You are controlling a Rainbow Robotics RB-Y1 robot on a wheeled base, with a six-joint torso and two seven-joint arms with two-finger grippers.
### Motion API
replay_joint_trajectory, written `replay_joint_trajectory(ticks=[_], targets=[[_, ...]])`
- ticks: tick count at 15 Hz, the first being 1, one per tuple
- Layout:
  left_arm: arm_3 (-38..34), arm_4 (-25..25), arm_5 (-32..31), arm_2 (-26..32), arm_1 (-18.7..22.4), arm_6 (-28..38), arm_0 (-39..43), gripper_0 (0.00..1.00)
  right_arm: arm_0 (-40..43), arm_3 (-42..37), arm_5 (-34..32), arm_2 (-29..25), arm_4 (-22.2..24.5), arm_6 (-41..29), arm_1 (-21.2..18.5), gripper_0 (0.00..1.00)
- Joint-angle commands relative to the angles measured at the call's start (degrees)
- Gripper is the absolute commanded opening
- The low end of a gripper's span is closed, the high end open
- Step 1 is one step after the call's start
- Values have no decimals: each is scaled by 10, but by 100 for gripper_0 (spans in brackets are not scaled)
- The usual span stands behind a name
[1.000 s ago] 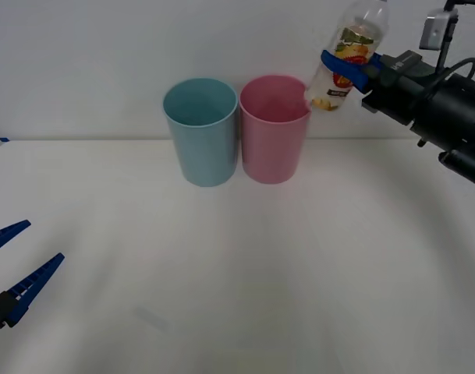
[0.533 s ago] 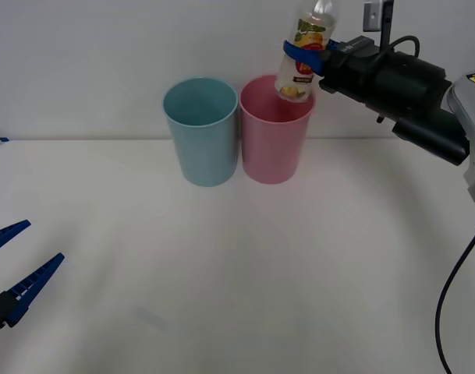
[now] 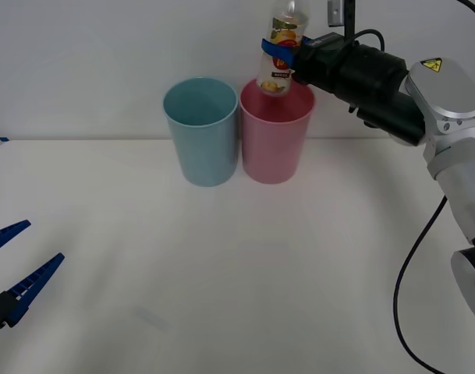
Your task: Grasp the object on the table and drop it into the matching bin: aluminum can to the light blue bin, PET bottle to the pink bin.
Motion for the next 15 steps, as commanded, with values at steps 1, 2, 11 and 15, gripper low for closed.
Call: replay_joint_trajectory(ticks=[1, 2, 11, 15], targets=[[0, 0, 0, 0, 0, 0, 0, 100, -1, 1, 1, 1, 0, 6, 0, 21], [0, 0, 0, 0, 0, 0, 0, 100, 0, 0, 1, 0, 0, 8, 0, 58], [0, 0, 0, 0, 0, 0, 0, 100, 93, -120, -16, 0, -37, 17, -42, 100], [0, 0, 0, 0, 0, 0, 0, 100, 182, -220, -19, -2, -68, 16, -77, 100]])
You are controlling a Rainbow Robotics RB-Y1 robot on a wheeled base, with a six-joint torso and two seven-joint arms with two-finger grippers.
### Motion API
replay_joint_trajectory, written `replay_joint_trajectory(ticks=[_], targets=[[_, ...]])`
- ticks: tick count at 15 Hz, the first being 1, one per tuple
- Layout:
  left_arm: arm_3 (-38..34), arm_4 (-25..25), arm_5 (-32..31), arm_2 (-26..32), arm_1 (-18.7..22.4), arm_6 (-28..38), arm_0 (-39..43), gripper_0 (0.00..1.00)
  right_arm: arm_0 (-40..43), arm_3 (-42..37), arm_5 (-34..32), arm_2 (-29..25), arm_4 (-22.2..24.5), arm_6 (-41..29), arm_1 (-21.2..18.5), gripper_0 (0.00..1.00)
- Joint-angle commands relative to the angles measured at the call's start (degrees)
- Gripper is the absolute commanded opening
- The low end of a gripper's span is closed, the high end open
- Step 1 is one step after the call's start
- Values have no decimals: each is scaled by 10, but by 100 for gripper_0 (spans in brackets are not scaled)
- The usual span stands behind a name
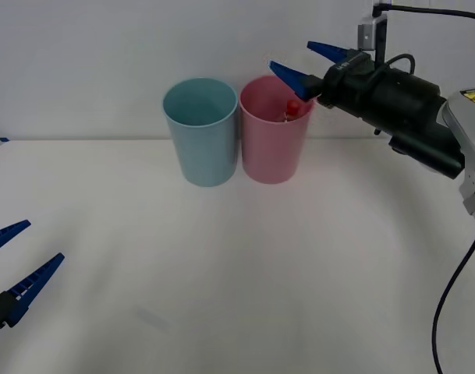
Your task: Grasp the object on the table and drop it into the matching bin: aluminum can to the light blue bin, PET bottle to the pink bin.
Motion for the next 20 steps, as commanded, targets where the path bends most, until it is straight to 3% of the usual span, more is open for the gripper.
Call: replay_joint_trajectory(ticks=[1, 9, 14, 20], targets=[[0, 0, 0, 0, 0, 0, 0, 100, 61, -63, -1, -4, -23, 3, -25, 100], [0, 0, 0, 0, 0, 0, 0, 100, 253, -210, -27, -95, -30, 29, -40, 100], [0, 0, 0, 0, 0, 0, 0, 100, 354, -249, -47, -147, -51, 109, -40, 100], [0, 0, 0, 0, 0, 0, 0, 100, 468, -267, -141, -232, -67, 150, -35, 100]])
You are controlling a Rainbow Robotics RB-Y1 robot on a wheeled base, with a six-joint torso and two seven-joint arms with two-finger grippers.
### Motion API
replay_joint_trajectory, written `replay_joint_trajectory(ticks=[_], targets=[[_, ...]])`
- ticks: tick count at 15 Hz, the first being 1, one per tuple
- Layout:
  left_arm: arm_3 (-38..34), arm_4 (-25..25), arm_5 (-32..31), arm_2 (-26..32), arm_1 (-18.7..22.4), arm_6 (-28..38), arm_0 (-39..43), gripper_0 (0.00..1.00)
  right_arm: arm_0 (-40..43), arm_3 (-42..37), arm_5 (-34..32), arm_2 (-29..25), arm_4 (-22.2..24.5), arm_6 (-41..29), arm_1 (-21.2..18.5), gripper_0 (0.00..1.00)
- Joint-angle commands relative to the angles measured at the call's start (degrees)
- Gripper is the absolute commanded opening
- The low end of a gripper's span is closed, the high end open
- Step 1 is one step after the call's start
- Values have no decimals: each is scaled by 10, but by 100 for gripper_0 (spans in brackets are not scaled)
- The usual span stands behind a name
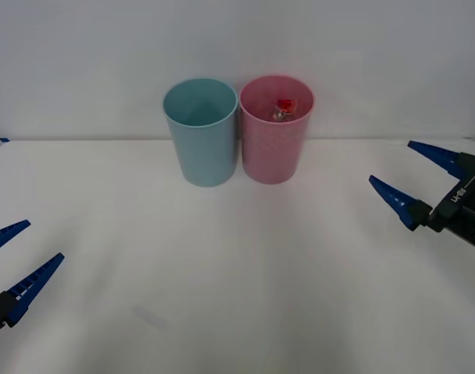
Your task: Grasp the object on the table and drop it into the matching bin: aluminum can to the light blue bin, PET bottle to the pink bin.
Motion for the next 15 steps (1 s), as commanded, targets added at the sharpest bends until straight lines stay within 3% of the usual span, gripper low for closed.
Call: replay_joint_trajectory(ticks=[1, 8, 15], targets=[[0, 0, 0, 0, 0, 0, 0, 100, 59, -21, -36, -41, -2, -1, 9, 100], [0, 0, 0, 0, 0, 0, 0, 100, 197, -91, -55, -90, -19, -2, 30, 100], [0, 0, 0, 0, 0, 0, 0, 100, 213, -96, -55, -91, -18, 0, 31, 100]])
